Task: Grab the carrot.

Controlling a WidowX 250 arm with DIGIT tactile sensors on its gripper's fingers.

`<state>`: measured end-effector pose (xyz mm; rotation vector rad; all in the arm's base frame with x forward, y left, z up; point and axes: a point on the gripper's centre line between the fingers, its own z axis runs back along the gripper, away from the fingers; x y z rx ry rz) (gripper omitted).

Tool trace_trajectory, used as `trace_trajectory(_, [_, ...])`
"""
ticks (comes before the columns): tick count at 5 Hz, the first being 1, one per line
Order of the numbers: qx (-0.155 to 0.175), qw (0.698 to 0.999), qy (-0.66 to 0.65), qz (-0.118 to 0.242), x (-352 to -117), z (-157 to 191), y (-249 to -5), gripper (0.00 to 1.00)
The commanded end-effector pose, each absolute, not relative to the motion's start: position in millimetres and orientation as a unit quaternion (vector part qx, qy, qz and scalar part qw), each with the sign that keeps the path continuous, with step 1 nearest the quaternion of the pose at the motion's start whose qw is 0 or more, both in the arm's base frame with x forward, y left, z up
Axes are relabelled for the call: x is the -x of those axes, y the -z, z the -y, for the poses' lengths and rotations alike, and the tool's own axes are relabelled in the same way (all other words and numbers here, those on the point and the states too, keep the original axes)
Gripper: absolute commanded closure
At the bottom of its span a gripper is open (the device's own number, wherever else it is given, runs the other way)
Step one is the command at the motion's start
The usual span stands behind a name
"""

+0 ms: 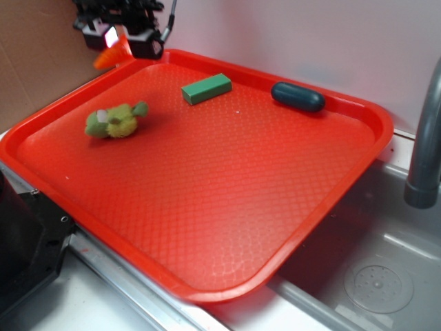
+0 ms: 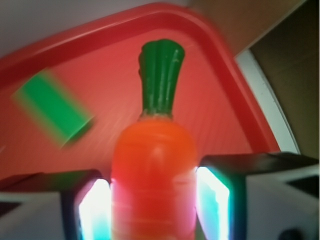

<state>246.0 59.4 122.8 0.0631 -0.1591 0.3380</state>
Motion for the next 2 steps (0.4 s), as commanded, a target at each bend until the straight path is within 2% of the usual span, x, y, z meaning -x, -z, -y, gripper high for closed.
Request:
trace_trajectory(1, [0.025,0.993,-0.059,0.098,-207.7,-11.3,-198.5,1.0])
trace_trajectory(2, [0.031,0.995,-0.031,0.091,-194.0,2.3,-208.6,1.0])
